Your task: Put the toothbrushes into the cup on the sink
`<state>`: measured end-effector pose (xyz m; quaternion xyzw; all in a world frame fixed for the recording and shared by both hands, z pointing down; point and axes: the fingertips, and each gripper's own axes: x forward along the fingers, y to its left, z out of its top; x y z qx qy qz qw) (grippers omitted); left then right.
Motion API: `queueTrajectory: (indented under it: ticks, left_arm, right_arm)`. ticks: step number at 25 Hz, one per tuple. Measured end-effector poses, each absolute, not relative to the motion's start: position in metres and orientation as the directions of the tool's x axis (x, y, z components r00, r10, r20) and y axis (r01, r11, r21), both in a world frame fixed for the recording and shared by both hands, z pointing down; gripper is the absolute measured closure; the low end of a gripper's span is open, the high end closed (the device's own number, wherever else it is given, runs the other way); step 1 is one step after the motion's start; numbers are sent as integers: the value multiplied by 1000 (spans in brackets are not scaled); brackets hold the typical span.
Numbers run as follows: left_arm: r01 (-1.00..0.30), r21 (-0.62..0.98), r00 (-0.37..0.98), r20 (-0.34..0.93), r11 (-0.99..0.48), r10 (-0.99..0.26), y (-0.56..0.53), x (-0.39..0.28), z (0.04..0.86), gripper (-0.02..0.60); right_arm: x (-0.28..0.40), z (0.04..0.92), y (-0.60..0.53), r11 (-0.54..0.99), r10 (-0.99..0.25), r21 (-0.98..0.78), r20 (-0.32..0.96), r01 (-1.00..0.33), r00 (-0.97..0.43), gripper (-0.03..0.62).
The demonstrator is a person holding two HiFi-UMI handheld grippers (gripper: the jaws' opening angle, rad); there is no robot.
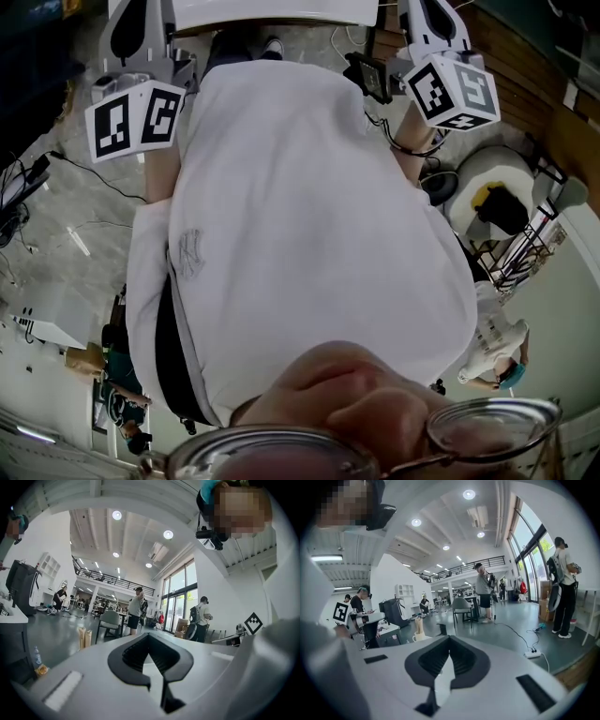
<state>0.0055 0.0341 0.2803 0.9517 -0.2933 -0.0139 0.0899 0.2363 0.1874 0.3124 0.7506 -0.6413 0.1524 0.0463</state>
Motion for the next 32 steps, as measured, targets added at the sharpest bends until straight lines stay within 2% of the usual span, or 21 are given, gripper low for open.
queueTrajectory:
  ticks: [32]
  left_arm:
    - [-549, 173, 831, 12, -817, -556, 36, 3, 273, 572]
  right_arm:
    - [232, 311, 193, -181, -952, -142, 273, -973, 137, 585]
